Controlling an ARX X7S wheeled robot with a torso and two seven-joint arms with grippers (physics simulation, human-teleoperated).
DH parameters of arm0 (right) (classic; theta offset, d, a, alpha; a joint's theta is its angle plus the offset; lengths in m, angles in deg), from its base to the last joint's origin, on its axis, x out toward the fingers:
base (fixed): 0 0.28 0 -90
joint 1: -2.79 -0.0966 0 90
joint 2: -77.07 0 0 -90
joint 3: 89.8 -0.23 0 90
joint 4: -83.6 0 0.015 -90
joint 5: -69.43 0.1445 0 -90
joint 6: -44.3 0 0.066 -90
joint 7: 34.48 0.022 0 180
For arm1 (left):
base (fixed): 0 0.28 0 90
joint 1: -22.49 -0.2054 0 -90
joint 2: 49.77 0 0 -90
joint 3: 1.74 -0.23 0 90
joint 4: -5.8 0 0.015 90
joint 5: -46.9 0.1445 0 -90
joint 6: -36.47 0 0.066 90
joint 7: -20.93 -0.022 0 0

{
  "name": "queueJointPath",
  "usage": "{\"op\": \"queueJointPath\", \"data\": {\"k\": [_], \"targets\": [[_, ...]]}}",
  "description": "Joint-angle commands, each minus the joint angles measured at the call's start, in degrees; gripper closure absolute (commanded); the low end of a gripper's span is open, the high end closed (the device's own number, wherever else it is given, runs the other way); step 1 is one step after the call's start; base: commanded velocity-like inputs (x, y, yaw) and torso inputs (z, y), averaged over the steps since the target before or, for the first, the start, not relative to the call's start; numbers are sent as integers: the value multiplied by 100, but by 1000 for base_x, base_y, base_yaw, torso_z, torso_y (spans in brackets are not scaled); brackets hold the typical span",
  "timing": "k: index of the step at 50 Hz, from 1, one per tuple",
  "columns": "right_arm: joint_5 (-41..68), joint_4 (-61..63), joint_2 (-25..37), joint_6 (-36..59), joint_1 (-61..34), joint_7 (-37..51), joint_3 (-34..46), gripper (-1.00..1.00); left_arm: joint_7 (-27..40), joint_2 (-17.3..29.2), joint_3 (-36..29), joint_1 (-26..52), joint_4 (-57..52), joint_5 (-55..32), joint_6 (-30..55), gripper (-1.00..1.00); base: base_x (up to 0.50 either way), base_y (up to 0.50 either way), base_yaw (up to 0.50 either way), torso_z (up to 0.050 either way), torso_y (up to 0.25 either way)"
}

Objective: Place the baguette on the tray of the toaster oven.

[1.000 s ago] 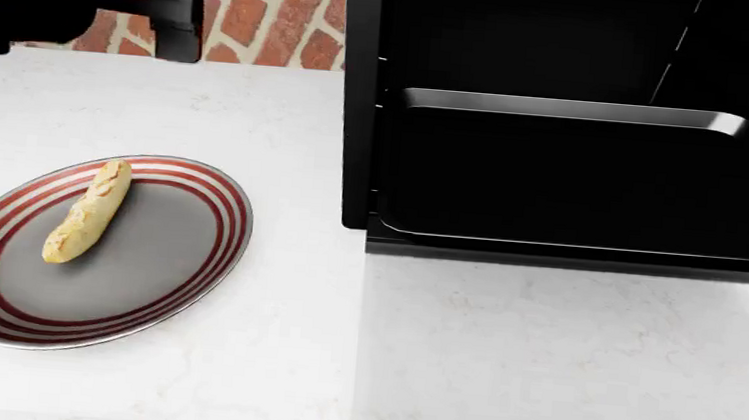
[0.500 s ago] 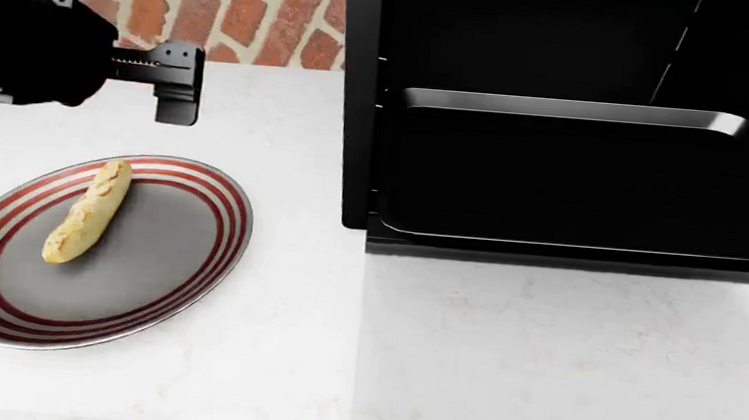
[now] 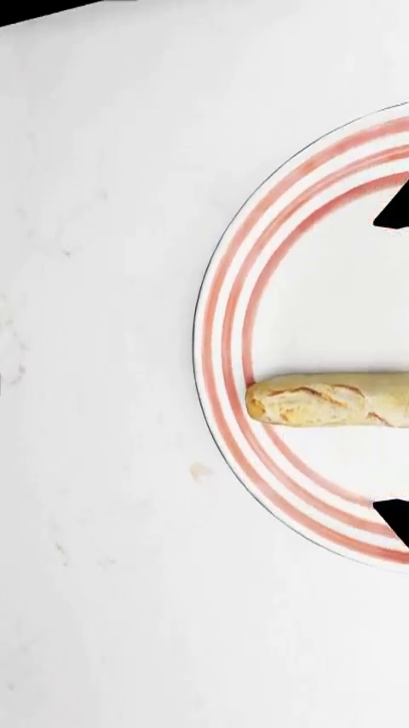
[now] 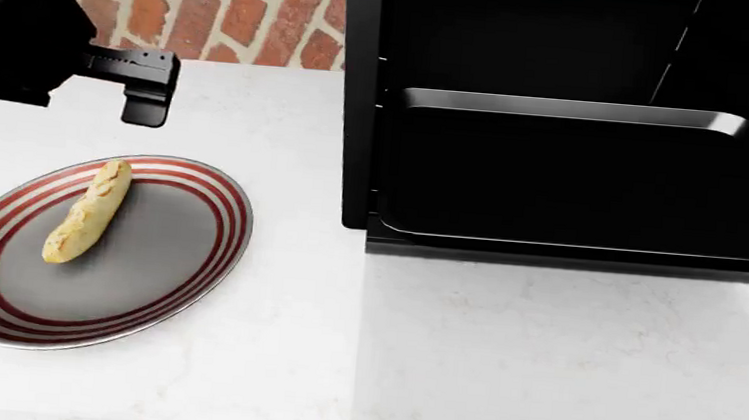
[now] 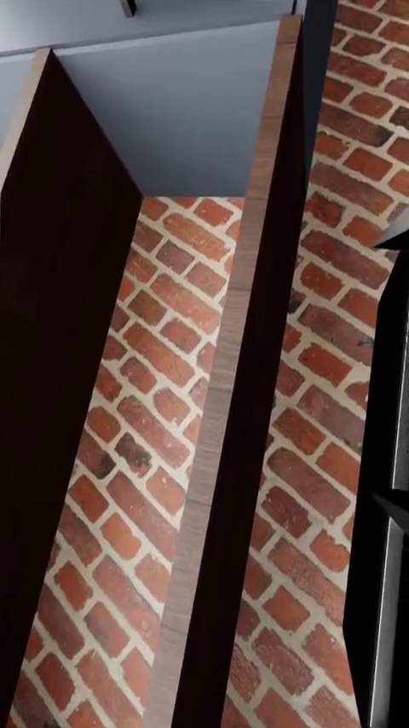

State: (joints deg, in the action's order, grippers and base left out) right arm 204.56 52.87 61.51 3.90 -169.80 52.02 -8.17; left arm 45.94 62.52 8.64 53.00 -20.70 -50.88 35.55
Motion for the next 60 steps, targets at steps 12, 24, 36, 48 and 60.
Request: {"op": "queueJointPath", "data": {"k": [12, 24, 36, 48, 60], "targets": [[-120, -41, -185, 84, -101, 64, 257, -100, -31, 384, -1552, 211, -301, -1206, 51, -100, 0, 0, 0, 0, 0], [-114, -17, -166, 95, -79, 70, 272, -100, -719, 162, -2456, 339, -452, -1222, -58, -100, 0, 0, 0, 0, 0], [-40, -4, -277, 280, 397, 129, -241, -100, -1003, 67, -2588, 25, -370, -1126, -346, -100, 0, 0, 0, 0, 0], [-107, 9, -393, 351, 556, 155, -289, -100, -1261, 31, -2735, -177, -236, -958, -503, -100, 0, 0, 0, 0, 0], [-155, 12, -421, 401, 683, 167, -329, -100, -2249, -251, -3062, -465, 201, -432, -770, -100, 0, 0, 0, 0, 0]]}}
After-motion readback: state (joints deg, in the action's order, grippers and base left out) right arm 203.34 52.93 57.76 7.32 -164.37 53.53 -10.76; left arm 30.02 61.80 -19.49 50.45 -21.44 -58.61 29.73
